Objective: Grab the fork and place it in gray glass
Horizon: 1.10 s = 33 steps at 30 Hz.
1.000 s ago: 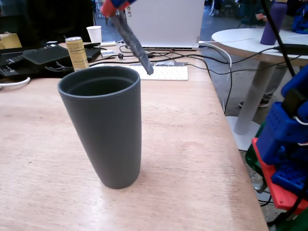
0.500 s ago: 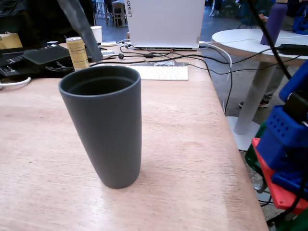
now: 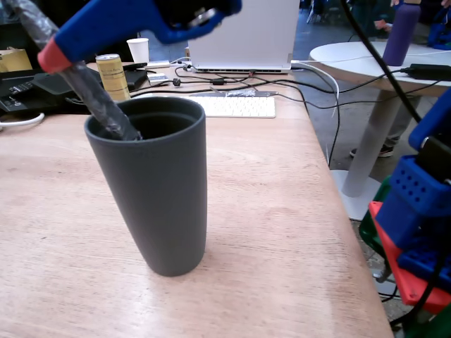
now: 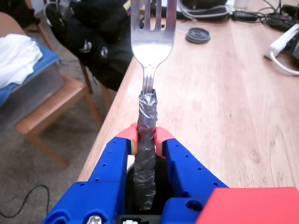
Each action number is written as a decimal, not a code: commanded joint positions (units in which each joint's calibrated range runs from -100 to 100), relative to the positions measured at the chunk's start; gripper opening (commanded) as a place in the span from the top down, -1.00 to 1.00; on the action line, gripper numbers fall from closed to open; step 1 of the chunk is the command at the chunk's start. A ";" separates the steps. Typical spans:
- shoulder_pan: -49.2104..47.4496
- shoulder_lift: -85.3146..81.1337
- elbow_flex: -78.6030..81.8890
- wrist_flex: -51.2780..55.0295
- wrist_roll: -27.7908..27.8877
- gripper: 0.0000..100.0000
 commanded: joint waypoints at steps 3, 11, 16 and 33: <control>-0.16 -7.42 6.10 -2.64 0.20 1.00; 0.69 -17.71 26.77 -18.73 2.69 1.00; 1.53 -23.20 39.42 -25.87 2.74 1.00; 1.53 -24.05 40.27 -24.64 2.69 0.19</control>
